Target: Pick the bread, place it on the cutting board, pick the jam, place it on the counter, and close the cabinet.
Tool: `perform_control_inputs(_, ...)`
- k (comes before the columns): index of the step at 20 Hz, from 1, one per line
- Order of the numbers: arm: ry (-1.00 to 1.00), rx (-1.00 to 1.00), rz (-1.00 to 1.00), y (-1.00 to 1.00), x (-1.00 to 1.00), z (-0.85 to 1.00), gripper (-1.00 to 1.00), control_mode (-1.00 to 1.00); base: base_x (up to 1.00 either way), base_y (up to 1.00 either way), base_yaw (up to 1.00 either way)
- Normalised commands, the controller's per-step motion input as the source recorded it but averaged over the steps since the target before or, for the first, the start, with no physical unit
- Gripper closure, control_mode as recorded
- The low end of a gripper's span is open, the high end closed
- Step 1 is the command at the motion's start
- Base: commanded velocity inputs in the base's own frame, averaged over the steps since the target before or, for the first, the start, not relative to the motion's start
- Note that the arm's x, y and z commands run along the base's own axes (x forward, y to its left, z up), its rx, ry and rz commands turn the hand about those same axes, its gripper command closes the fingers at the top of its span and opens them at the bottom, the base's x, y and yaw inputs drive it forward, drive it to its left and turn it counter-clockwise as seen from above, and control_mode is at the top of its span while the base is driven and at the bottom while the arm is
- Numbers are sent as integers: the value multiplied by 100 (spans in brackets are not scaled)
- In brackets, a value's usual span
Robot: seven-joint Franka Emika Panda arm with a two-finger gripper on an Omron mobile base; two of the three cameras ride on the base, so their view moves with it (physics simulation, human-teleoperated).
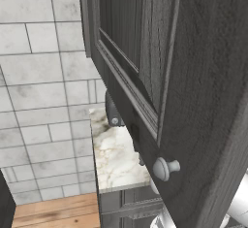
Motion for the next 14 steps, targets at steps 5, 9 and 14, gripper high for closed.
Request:
perform_control_inputs(5,0,0,0,0,-6,0,-100,-100,0,0,0)
perform_control_inputs(9,-2,0,0,0,-5,7,-100,-100,0,0,0)
perform_control_inputs(14,-4,0,0,0,-1,29,-100,-100,0,0,0)
